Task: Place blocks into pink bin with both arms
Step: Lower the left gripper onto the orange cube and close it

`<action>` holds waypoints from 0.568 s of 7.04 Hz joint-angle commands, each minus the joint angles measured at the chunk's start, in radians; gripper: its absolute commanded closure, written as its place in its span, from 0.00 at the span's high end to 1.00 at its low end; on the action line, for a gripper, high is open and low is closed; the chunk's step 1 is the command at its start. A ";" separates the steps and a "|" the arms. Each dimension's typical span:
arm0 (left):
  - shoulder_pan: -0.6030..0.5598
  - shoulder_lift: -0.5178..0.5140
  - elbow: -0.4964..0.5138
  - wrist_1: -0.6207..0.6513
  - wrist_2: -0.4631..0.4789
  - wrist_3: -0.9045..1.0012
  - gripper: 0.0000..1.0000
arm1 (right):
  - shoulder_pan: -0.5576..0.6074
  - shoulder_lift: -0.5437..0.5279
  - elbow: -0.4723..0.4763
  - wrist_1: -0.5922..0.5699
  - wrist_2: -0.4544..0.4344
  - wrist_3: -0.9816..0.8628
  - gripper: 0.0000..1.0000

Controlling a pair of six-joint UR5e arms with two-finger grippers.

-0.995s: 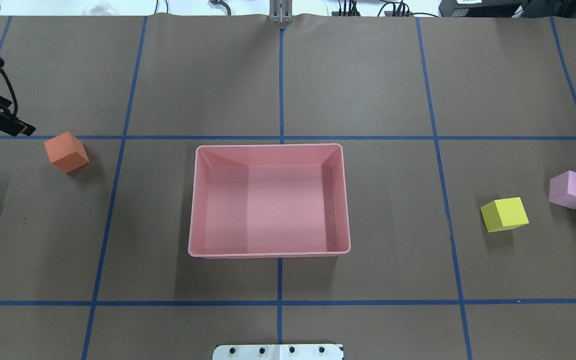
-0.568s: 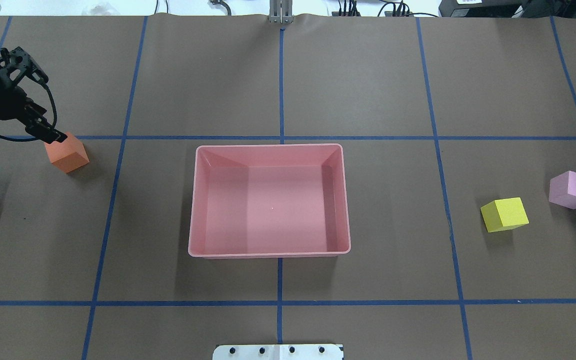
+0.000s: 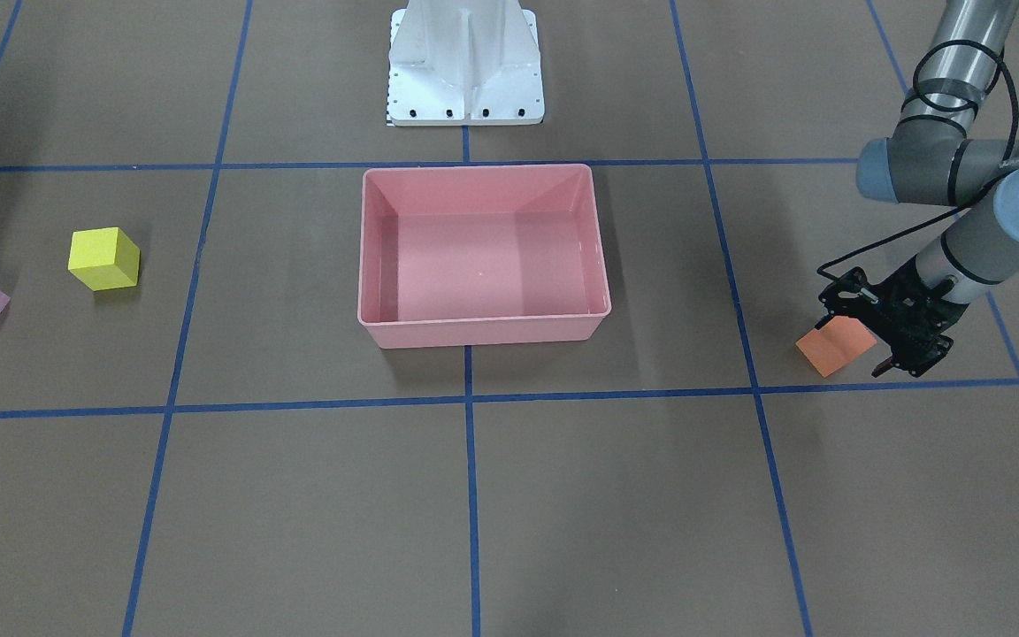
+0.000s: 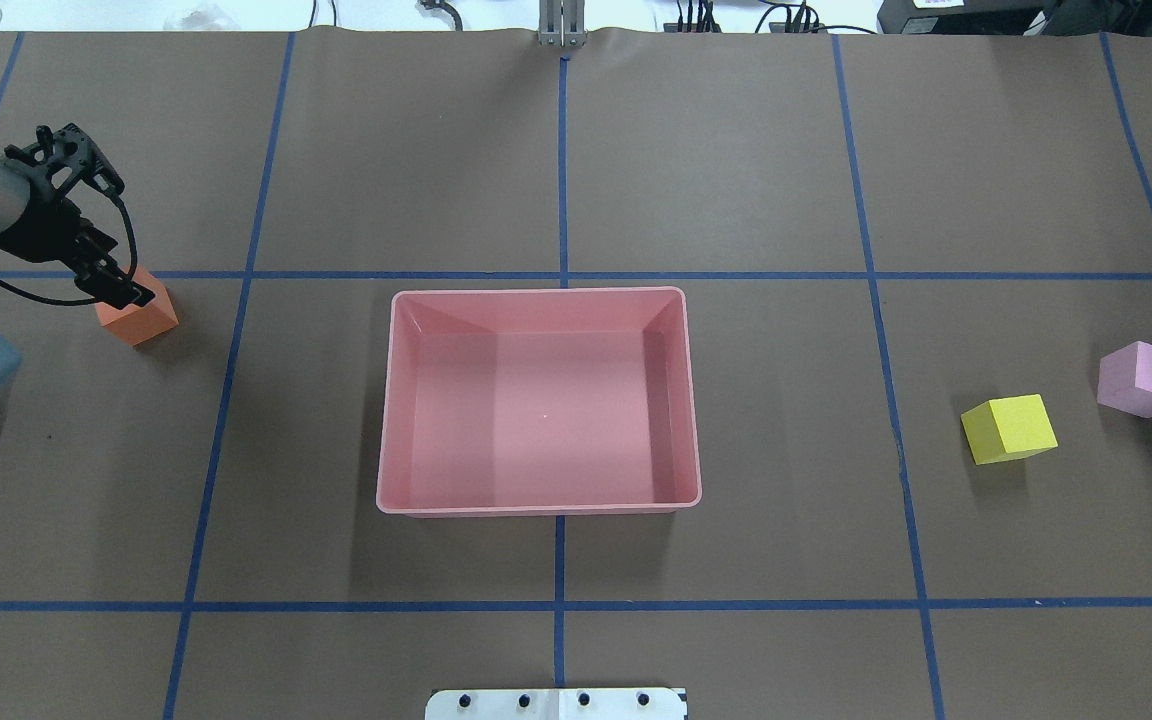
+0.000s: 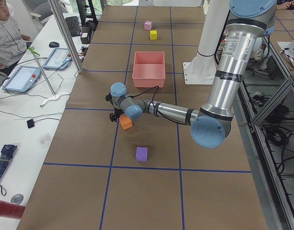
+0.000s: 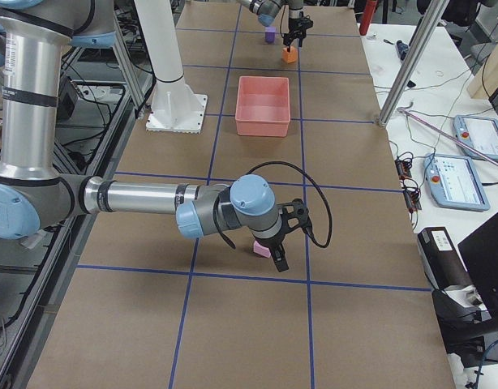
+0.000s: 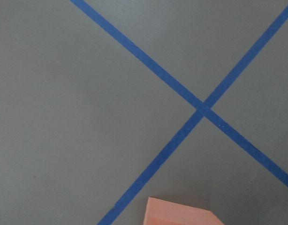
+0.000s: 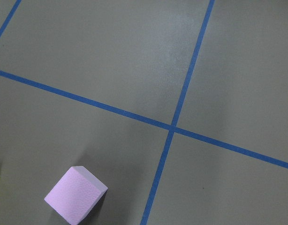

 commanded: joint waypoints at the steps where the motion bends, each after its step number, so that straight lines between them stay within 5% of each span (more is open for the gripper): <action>1: 0.008 0.006 0.001 0.000 0.001 0.004 1.00 | 0.000 0.000 0.000 0.001 0.000 0.003 0.99; 4: 0.027 0.018 0.001 0.000 0.001 0.003 1.00 | 0.000 0.000 0.000 -0.001 -0.001 0.003 1.00</action>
